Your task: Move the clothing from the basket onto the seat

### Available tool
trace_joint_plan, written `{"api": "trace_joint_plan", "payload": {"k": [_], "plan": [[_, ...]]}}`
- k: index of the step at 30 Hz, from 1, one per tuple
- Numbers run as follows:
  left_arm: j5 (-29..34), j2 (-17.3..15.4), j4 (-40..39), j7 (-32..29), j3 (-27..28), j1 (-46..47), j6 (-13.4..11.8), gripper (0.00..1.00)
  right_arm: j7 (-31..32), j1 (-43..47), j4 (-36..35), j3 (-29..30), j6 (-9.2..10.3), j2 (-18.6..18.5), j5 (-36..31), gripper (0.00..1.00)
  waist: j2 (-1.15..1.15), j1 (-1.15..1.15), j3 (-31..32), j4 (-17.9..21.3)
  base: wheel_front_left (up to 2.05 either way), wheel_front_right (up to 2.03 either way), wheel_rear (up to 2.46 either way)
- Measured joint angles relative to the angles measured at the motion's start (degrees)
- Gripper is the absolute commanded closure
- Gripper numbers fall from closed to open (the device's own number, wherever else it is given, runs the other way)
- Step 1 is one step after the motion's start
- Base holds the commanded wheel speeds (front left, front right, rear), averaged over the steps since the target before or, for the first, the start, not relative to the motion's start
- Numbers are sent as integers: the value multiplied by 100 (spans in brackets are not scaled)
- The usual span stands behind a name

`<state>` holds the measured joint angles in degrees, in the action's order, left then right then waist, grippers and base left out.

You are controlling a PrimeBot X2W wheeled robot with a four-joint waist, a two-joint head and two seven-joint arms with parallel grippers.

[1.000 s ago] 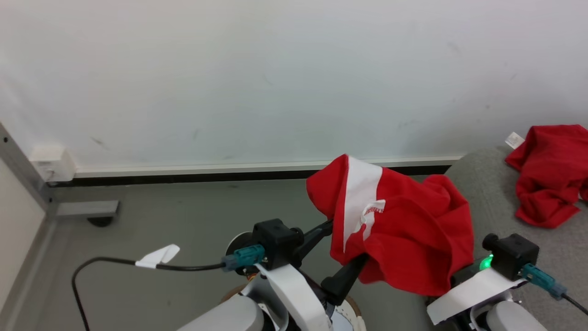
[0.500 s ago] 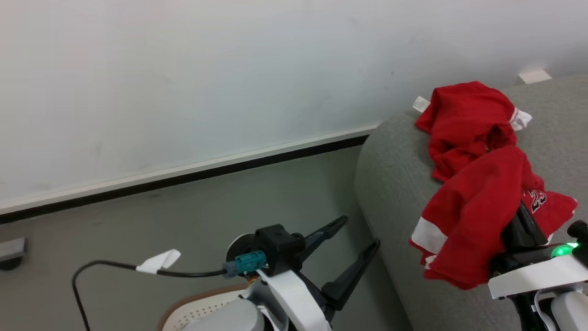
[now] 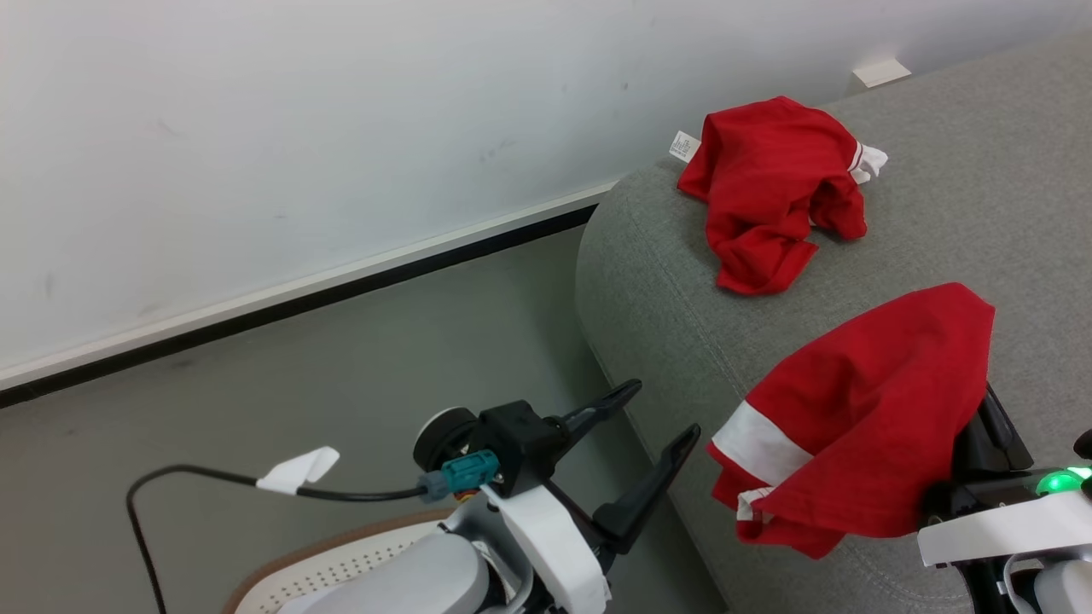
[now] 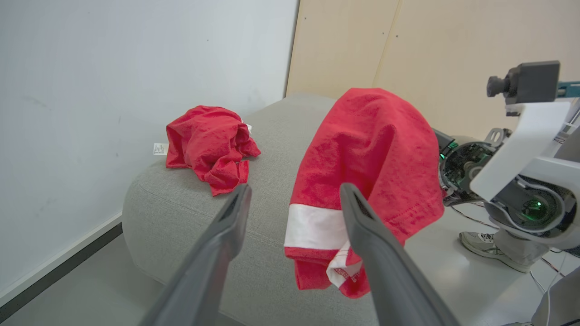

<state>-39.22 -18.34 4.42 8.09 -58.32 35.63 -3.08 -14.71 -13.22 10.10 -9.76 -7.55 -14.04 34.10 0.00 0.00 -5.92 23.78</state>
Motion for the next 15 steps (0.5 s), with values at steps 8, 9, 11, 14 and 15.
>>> {"api": "trace_joint_plan", "payload": {"k": [8,9,11,14,15], "plan": [[99,59,40,18,-42,182,9,0,62,-65,-11,126,0,8,-36,100,0,0,-133,-41,0,0,0],[144,58,38,19,-46,212,8,0,111,-116,-4,166,0,-13,-36,100,0,0,-167,-54,0,0,0],[199,47,29,14,-57,274,9,0,230,-299,45,290,0,-90,-37,100,0,0,-251,-85,0,0,0],[245,15,-9,-29,-68,398,9,0,397,-667,112,557,0,-270,-68,100,0,0,-424,-137,0,0,0],[257,9,-26,-63,-70,440,8,0,468,-798,142,635,0,-347,-94,100,0,0,-494,-158,0,0,0]]}}
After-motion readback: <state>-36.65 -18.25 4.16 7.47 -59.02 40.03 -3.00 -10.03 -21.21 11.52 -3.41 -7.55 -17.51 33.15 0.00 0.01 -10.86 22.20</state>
